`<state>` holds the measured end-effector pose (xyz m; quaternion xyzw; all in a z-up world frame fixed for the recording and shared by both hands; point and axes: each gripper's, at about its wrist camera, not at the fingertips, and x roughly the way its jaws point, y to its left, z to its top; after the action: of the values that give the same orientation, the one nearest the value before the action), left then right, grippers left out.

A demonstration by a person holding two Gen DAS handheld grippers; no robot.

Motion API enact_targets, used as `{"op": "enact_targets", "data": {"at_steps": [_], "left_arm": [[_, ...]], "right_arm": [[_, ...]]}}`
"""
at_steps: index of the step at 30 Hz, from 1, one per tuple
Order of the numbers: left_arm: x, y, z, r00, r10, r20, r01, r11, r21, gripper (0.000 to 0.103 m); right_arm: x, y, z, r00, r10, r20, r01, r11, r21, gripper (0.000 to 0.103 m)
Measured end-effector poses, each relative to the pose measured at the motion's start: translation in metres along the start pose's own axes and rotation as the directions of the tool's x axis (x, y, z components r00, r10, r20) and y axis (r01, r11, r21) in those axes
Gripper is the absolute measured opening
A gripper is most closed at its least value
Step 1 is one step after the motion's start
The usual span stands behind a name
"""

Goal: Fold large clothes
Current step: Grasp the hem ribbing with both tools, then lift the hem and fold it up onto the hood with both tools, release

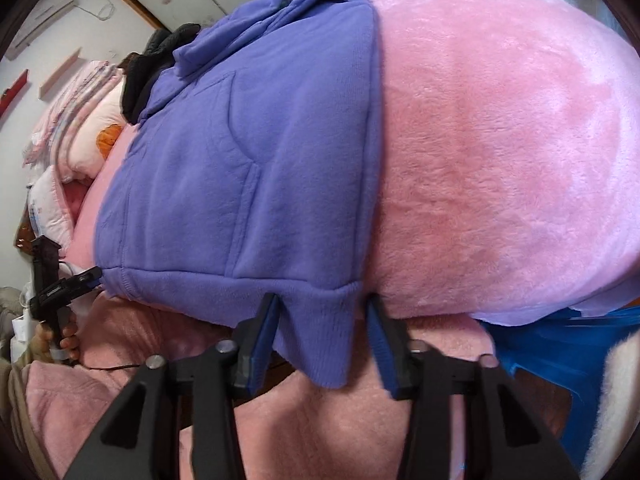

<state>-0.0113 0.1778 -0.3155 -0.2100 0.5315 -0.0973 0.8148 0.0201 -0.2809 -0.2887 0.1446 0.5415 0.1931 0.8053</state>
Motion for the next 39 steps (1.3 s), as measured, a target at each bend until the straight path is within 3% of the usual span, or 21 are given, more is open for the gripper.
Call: {"op": "enact_targets", "data": {"at_steps": [2,5,9,10,11,12,15,19,22,25,30,32,34,36,39], "left_arm": [[-0.001,0.001,0.0,1.0,0.004,-0.011,-0.004,1.0,-0.001,0.037],[-0.001,0.002,0.0,1.0,0.018,-0.025,-0.018,1.0,-0.008,0.036],[0.001,0.001,0.002,0.999,0.031,-0.041,-0.032,0.999,-0.015,0.036],[0.002,-0.002,0.004,0.998,0.044,-0.054,-0.044,0.999,-0.01,0.033],[0.004,-0.005,0.007,0.995,0.063,-0.072,-0.063,0.998,-0.003,0.017],[0.007,-0.008,0.008,0.991,0.078,-0.105,-0.078,0.997,0.003,0.01],[0.006,-0.015,0.017,0.982,0.092,-0.165,-0.098,0.995,-0.029,0.008],[-0.02,-0.018,0.032,0.988,-0.03,-0.152,0.011,0.992,-0.129,0.007],[-0.05,-0.027,0.046,0.988,-0.141,-0.062,0.129,0.976,-0.175,0.007],[-0.082,-0.039,0.069,0.969,-0.238,0.071,0.248,0.948,-0.199,0.007],[-0.12,-0.053,0.13,0.906,-0.31,0.29,0.381,0.894,-0.235,0.007],[-0.126,-0.054,0.167,0.882,-0.299,0.364,0.399,0.885,-0.239,0.007],[-0.126,-0.056,0.2,0.87,-0.274,0.41,0.396,0.884,-0.25,0.007],[-0.117,-0.056,0.237,0.869,-0.246,0.43,0.382,0.885,-0.266,0.007],[-0.088,-0.059,0.298,0.883,-0.194,0.428,0.33,0.904,-0.272,0.007]], "right_arm": [[-0.001,0.009,-0.001,1.0,0.009,-0.005,-0.009,0.999,-0.04,0.009],[0.001,0.019,0.004,1.0,-0.016,-0.02,0.014,0.996,-0.083,0.013],[0.009,0.014,0.009,0.998,-0.014,-0.054,0.01,0.998,-0.059,0.013],[0.009,0.015,0.009,0.998,-0.017,-0.054,0.013,0.998,-0.065,0.012],[0.008,0.017,0.009,0.998,-0.023,-0.052,0.019,0.997,-0.073,0.01],[0.007,0.02,0.009,0.998,-0.028,-0.049,0.024,0.997,-0.079,0.008],[-0.005,0.028,0.011,1.0,0.001,-0.029,-0.004,0.995,-0.099,0.005],[-0.045,0.046,0.022,0.99,0.125,0.066,-0.116,0.985,-0.127,0.005],[-0.085,0.06,0.041,0.958,0.224,0.178,-0.2,0.969,-0.143,0.005],[-0.12,0.07,0.07,0.905,0.304,0.296,-0.269,0.951,-0.153,0.005],[-0.146,0.077,0.128,0.825,0.376,0.421,-0.342,0.926,-0.158,0.005],[-0.15,0.074,0.156,0.796,0.393,0.461,-0.367,0.918,-0.148,0.005],[-0.148,0.069,0.187,0.768,0.397,0.503,-0.391,0.912,-0.122,0.005],[-0.138,0.06,0.225,0.754,0.385,0.532,-0.408,0.91,-0.081,0.005],[-0.112,0.05,0.279,0.761,0.353,0.544,-0.408,0.913,-0.023,0.004]]}}
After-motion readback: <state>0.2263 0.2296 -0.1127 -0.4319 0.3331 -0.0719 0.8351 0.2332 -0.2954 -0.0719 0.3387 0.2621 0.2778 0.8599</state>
